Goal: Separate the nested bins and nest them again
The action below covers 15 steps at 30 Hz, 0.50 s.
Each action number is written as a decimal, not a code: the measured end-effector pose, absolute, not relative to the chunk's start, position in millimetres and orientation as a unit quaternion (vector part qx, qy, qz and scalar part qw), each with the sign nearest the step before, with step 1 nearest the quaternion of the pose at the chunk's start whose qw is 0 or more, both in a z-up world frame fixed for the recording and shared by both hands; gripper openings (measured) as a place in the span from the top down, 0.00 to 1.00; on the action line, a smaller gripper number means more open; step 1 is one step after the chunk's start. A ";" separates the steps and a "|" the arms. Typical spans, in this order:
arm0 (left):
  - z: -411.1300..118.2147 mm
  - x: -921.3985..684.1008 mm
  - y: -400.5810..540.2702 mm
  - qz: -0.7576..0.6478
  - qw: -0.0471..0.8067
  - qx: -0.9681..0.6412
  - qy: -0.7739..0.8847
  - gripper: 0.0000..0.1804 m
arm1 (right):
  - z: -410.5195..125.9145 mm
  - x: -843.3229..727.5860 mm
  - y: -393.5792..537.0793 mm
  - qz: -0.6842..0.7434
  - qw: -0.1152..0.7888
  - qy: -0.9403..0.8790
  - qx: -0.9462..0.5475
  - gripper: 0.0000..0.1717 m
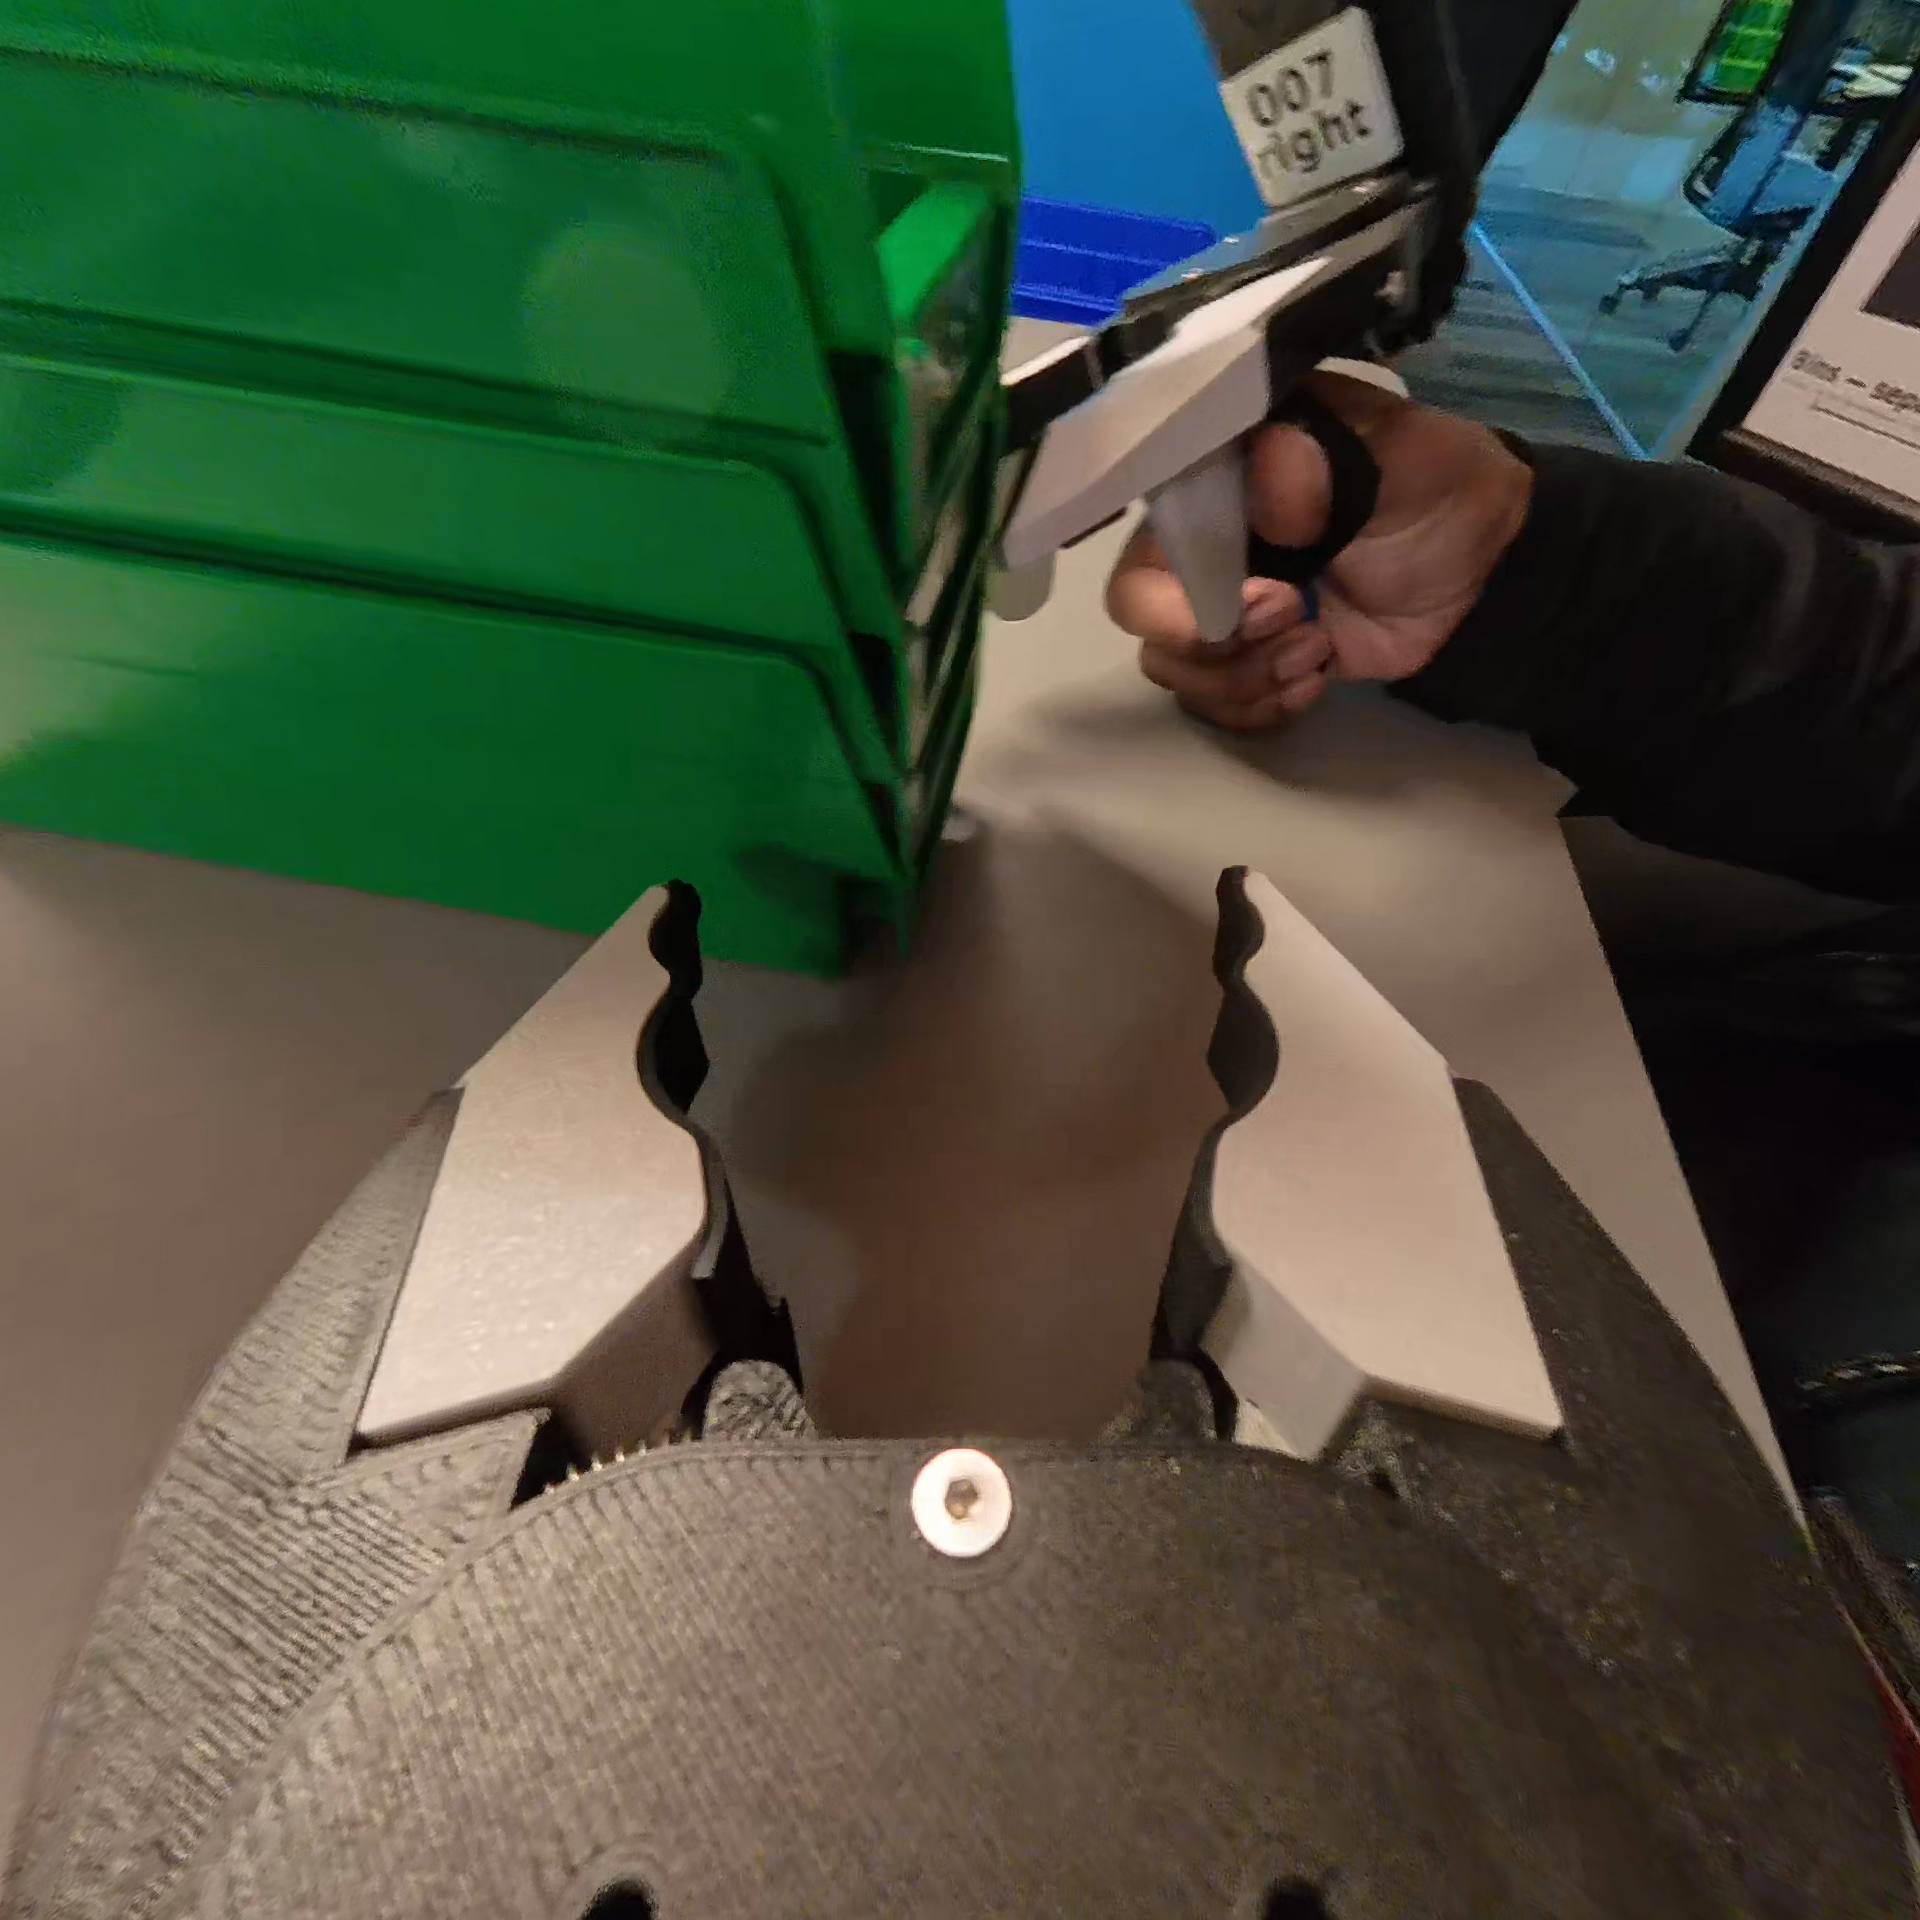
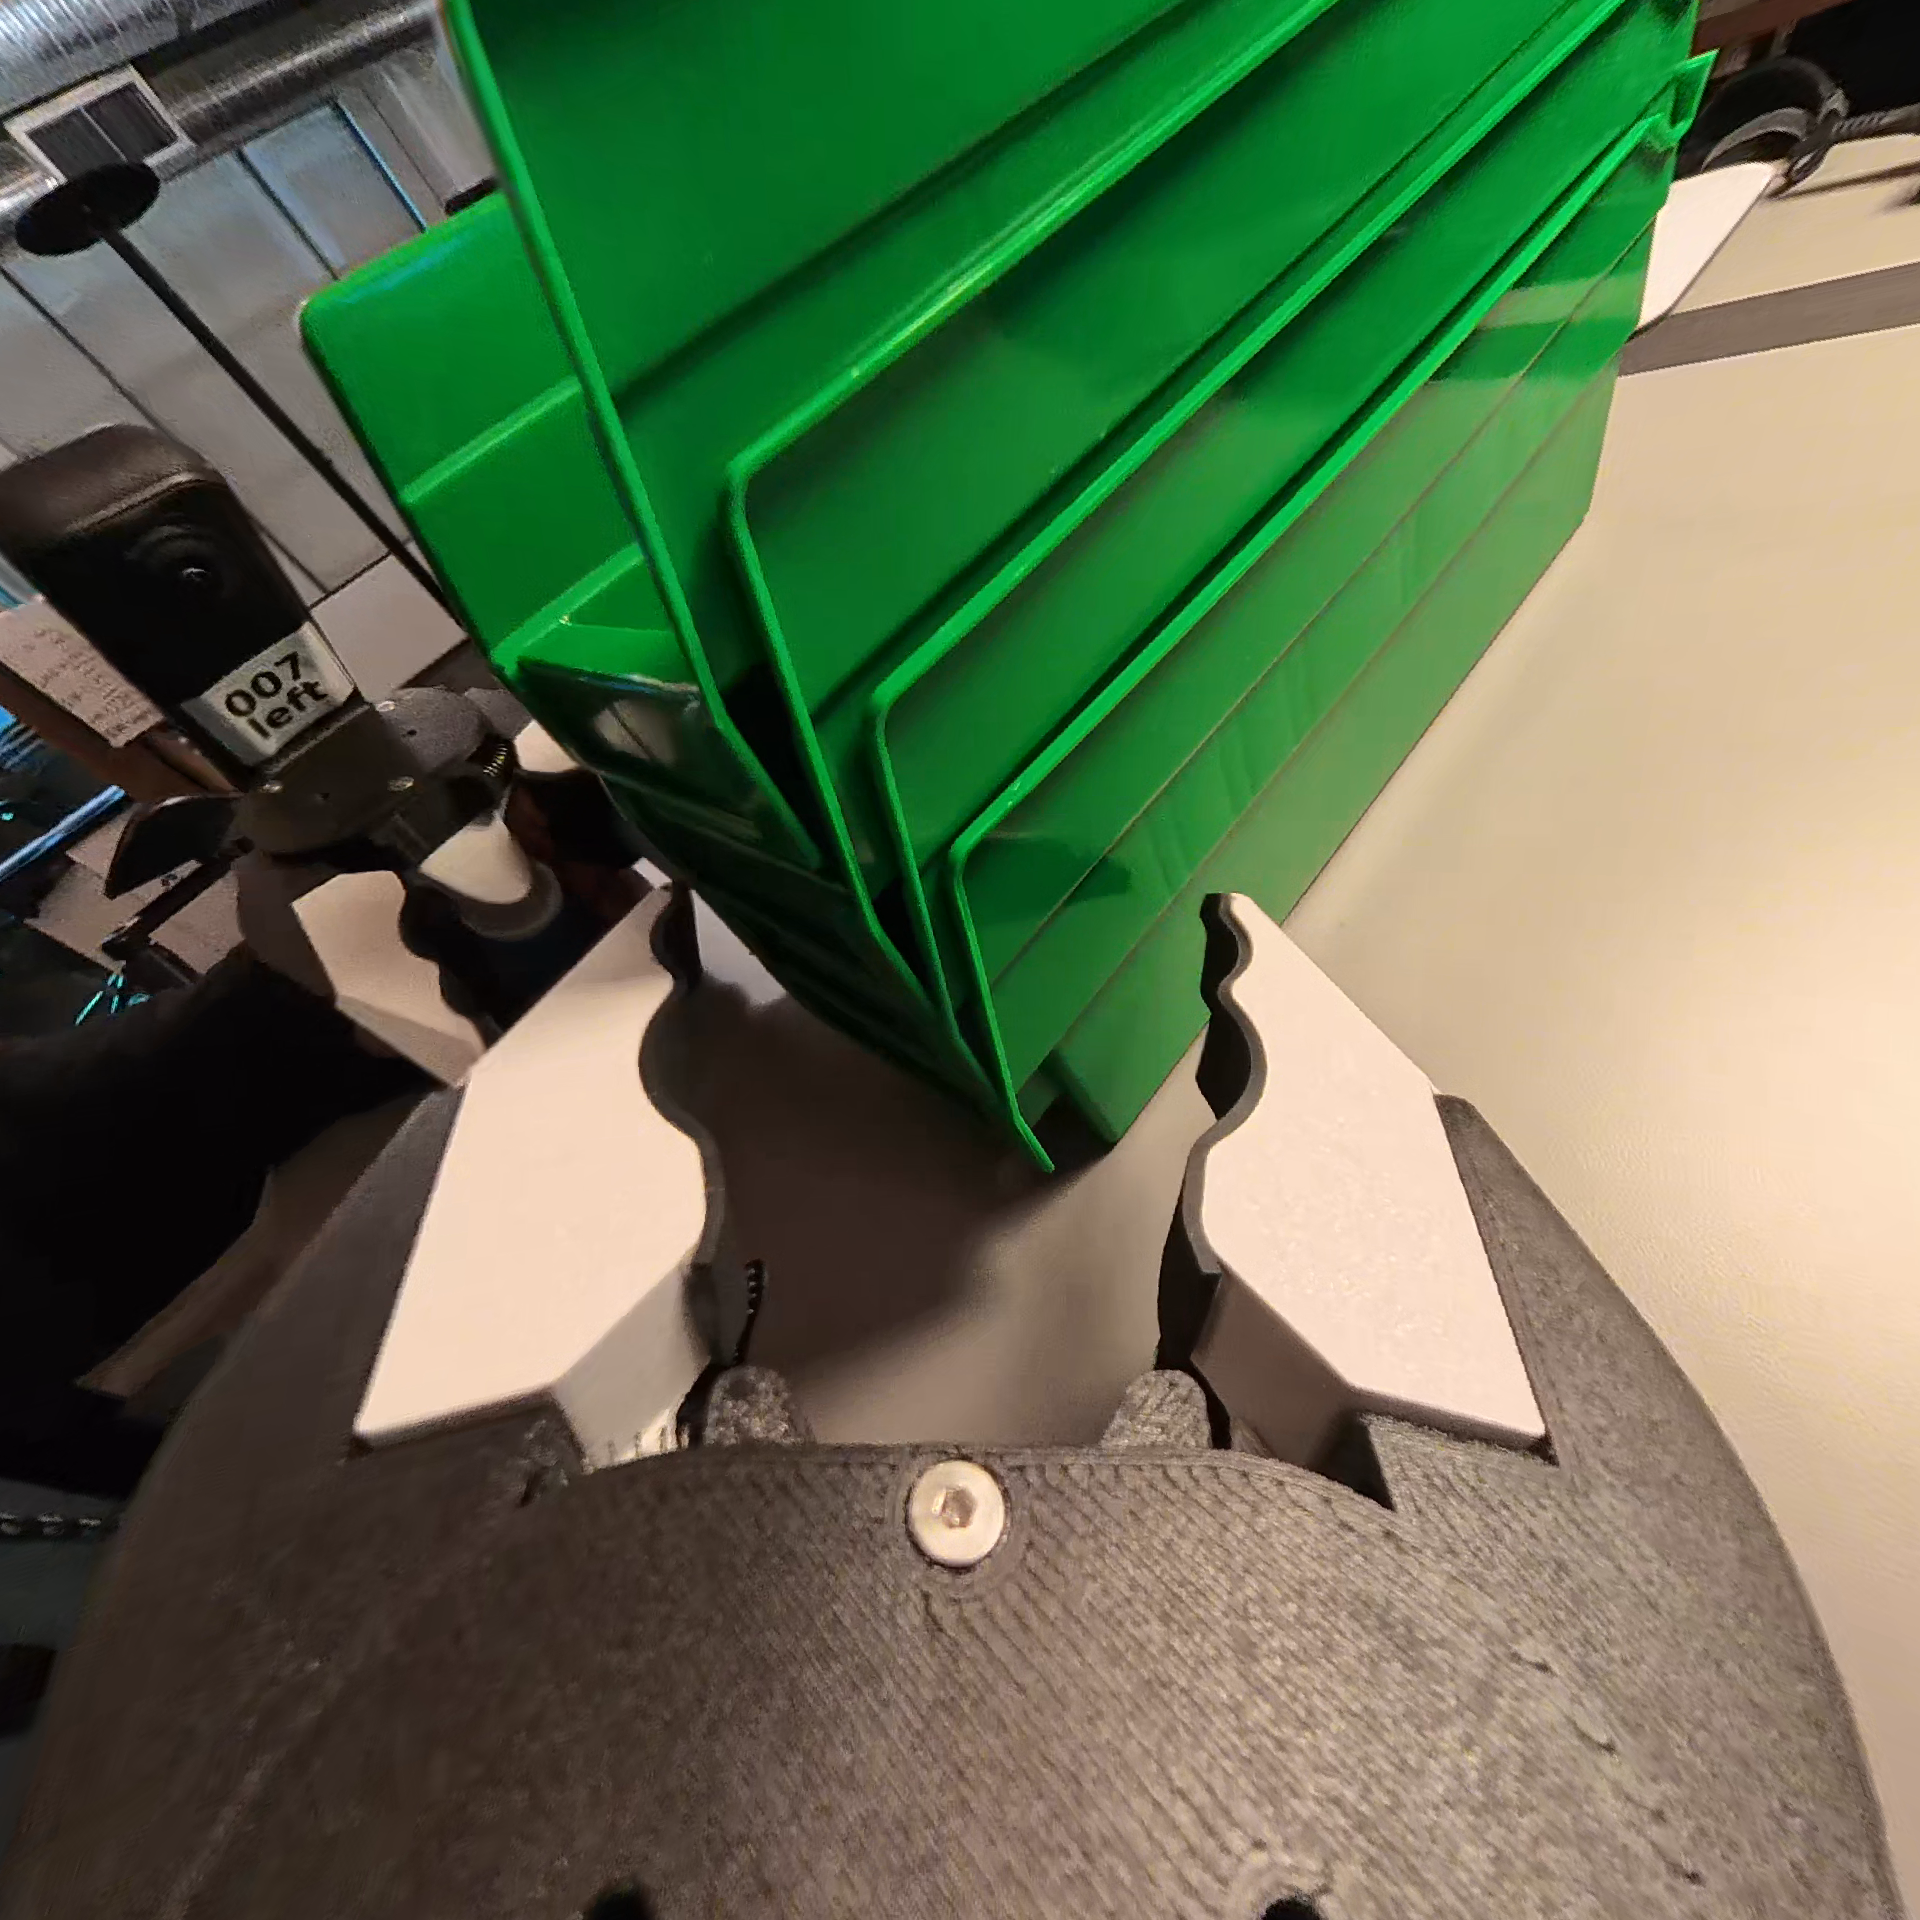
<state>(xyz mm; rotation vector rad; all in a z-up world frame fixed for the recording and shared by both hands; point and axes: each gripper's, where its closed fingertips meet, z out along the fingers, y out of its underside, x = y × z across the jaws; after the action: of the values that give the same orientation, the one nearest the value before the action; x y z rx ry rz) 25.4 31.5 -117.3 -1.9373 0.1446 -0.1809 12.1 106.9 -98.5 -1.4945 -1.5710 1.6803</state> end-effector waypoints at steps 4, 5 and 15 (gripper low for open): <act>-114.5 -2.5 18.0 -0.068 0.570 -0.819 0.021 0.46 | -95.8 17.3 112.0 0.607 0.204 -0.545 -0.540 0.43; -115.2 -7.6 15.0 -0.068 0.569 -0.820 0.013 0.46 | -95.5 17.8 112.9 0.608 0.205 -0.543 -0.542 0.43; -123.0 -15.0 11.3 -0.053 0.549 -0.834 0.020 0.47 | -92.1 19.6 111.8 0.622 0.198 -0.538 -0.533 0.43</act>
<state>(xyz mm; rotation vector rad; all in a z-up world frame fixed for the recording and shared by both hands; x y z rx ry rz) -15.0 11.3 -123.0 -1.9739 0.0464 -0.1252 19.6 111.8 -92.1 -1.4920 -1.5068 1.7408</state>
